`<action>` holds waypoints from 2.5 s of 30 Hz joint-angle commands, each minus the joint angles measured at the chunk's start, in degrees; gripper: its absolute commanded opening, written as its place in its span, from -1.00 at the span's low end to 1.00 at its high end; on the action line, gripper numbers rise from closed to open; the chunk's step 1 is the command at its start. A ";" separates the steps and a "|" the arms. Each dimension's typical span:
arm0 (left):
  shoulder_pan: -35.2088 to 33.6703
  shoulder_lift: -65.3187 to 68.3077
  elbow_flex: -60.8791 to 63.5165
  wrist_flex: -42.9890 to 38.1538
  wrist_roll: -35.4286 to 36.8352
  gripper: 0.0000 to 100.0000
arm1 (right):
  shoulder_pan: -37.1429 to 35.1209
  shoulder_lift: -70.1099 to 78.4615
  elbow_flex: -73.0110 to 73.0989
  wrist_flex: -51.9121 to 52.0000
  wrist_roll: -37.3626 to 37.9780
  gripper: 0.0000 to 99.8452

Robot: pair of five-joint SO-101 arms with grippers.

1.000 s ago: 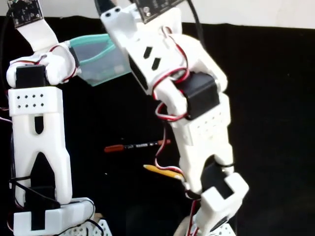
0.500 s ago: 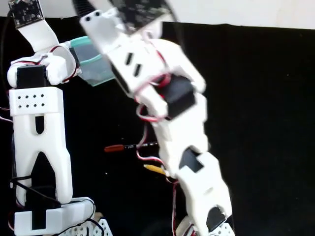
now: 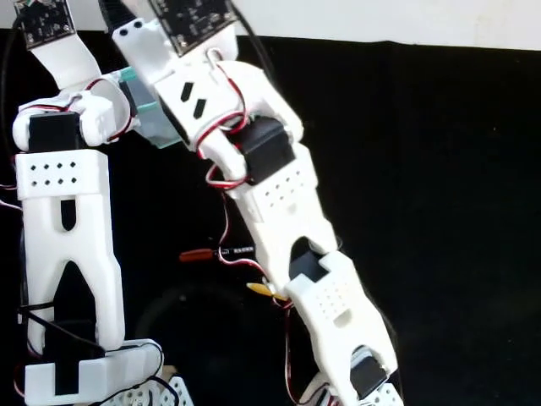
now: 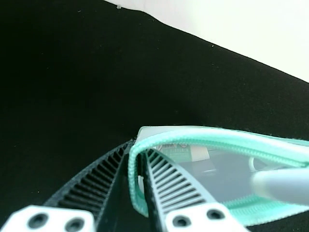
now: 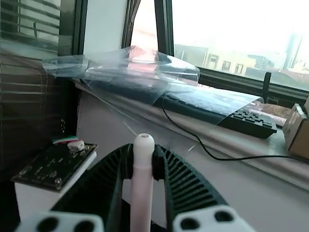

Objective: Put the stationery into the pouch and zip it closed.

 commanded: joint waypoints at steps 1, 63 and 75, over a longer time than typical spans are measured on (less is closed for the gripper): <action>-0.66 0.22 0.31 -0.53 0.26 -0.99 | -0.57 1.98 -6.46 -0.92 -0.44 -0.98; -0.57 -0.40 6.46 -8.26 0.26 -0.99 | 9.80 -21.14 13.93 50.95 6.51 -0.62; -0.57 -0.40 1.54 -7.38 0.44 -0.99 | 4.62 -42.07 65.71 50.59 16.53 -0.63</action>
